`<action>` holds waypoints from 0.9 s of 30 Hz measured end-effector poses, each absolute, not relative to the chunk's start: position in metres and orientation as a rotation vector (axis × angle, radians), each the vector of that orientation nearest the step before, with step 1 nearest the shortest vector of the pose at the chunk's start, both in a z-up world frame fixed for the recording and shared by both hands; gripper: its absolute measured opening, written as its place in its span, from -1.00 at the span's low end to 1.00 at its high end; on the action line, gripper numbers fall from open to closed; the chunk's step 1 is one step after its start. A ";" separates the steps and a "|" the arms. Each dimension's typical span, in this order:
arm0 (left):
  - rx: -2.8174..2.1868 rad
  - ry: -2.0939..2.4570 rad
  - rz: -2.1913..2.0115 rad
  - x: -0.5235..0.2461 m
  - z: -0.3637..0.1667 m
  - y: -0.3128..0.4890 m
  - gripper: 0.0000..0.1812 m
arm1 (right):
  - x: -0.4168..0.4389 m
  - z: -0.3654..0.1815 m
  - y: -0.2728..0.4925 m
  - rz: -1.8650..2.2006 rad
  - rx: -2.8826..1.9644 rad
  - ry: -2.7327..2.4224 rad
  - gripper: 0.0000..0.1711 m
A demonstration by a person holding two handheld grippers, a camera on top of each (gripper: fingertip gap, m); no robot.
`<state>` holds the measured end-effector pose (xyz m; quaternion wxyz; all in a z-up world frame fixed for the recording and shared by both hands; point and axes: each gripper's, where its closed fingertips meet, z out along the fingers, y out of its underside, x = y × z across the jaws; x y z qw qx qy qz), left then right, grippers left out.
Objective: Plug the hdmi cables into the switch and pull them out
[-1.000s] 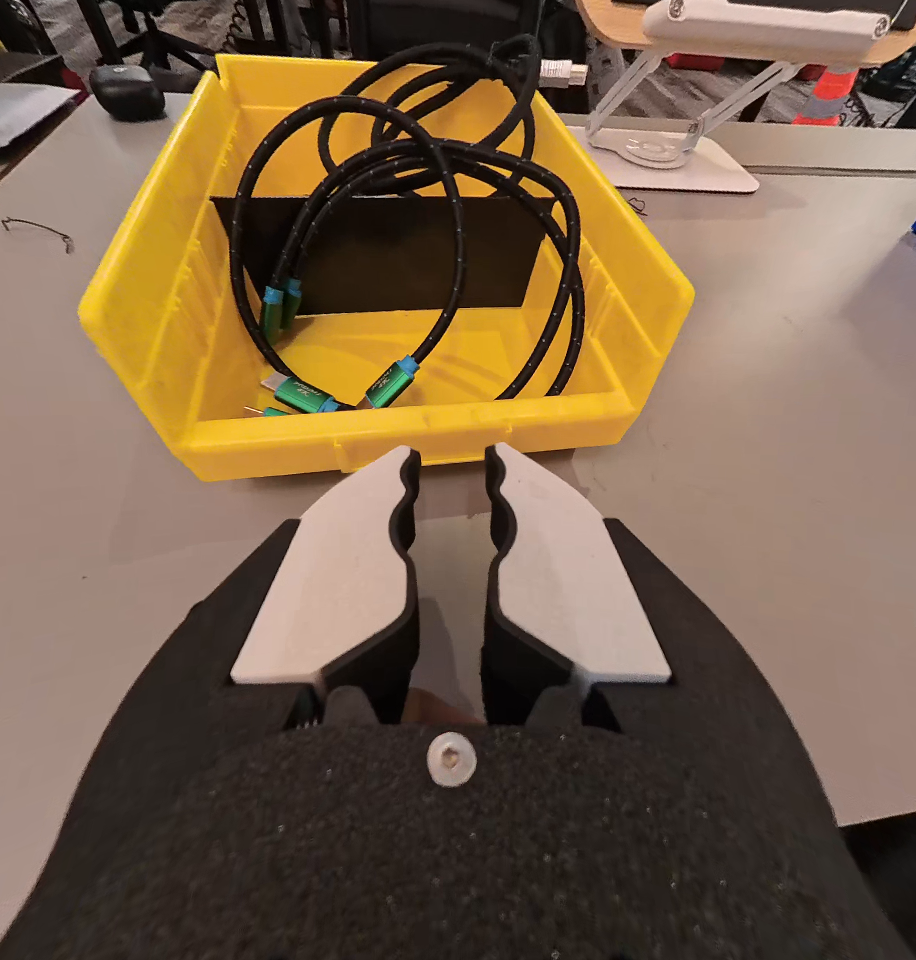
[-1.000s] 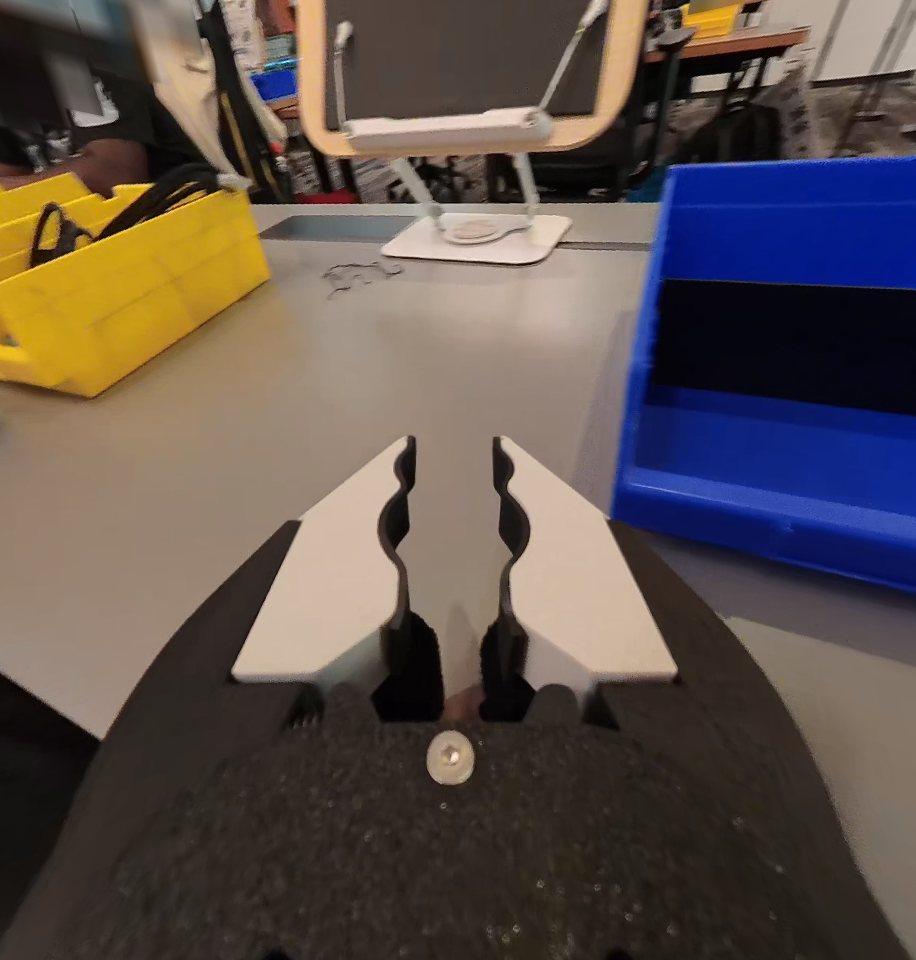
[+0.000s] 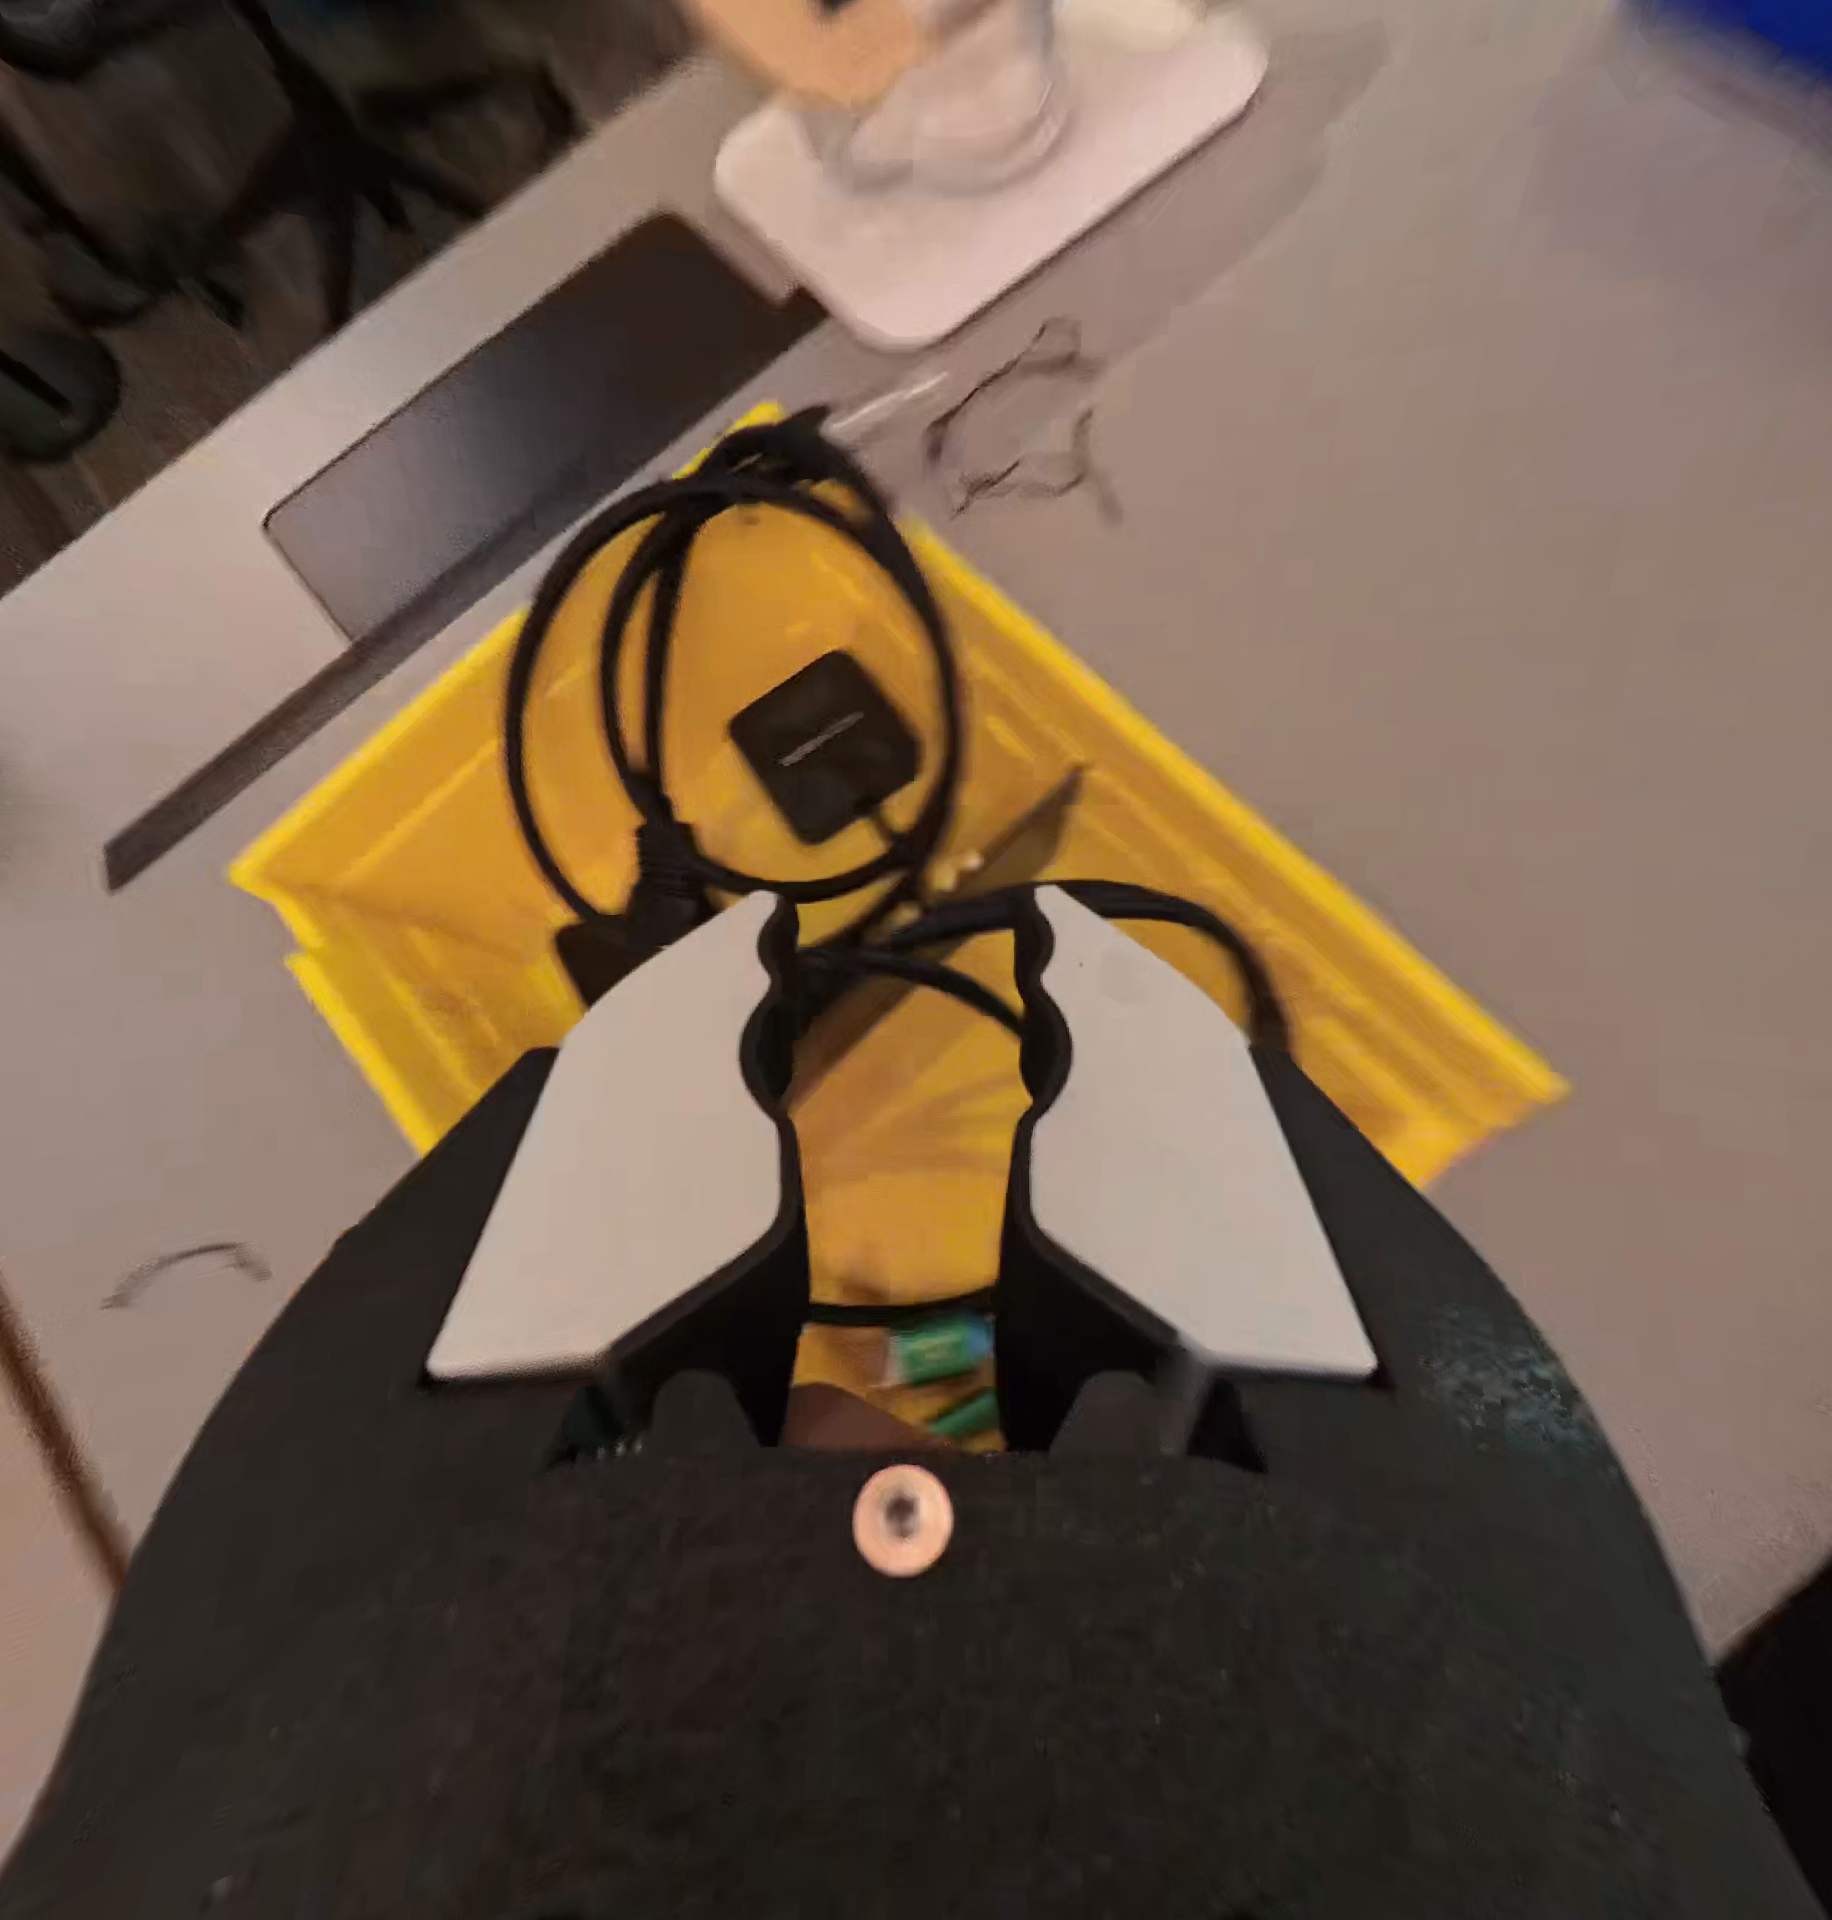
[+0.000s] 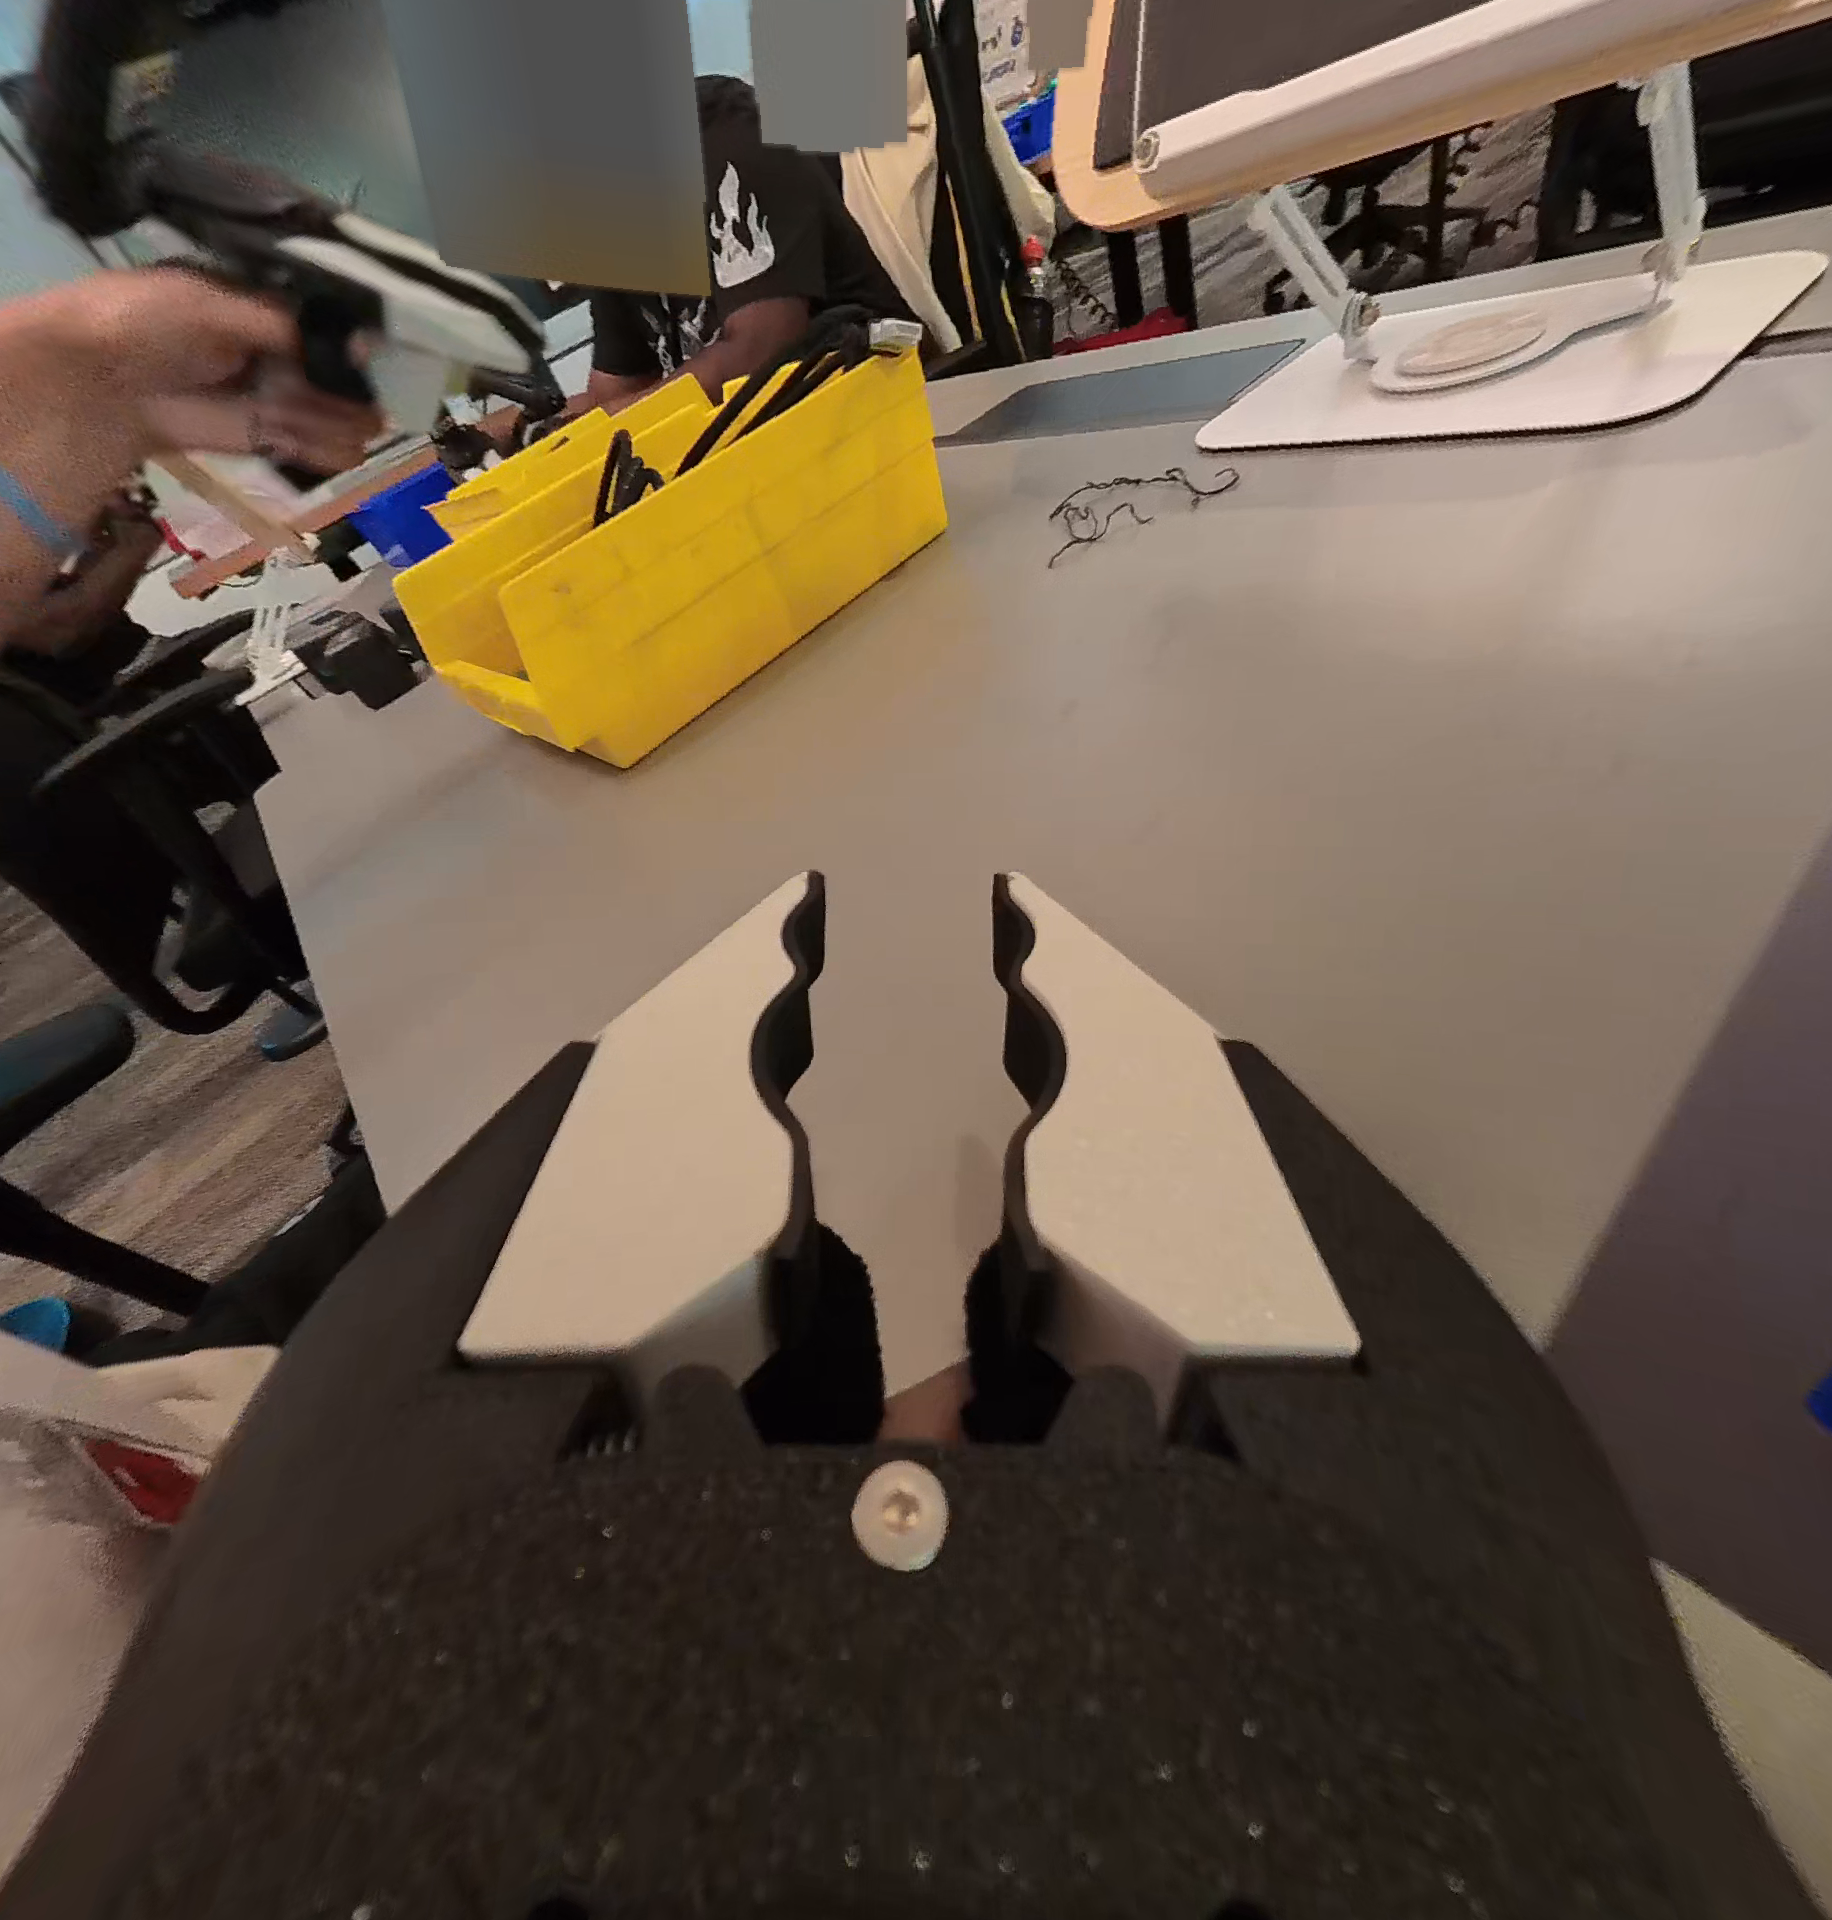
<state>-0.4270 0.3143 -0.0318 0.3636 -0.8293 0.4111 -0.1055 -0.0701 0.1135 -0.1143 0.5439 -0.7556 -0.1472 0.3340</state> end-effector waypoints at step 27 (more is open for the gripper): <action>-2.267 1.366 0.013 -0.424 0.008 0.414 -0.87 | -0.086 -0.110 0.106 0.805 -1.779 -0.434 -0.63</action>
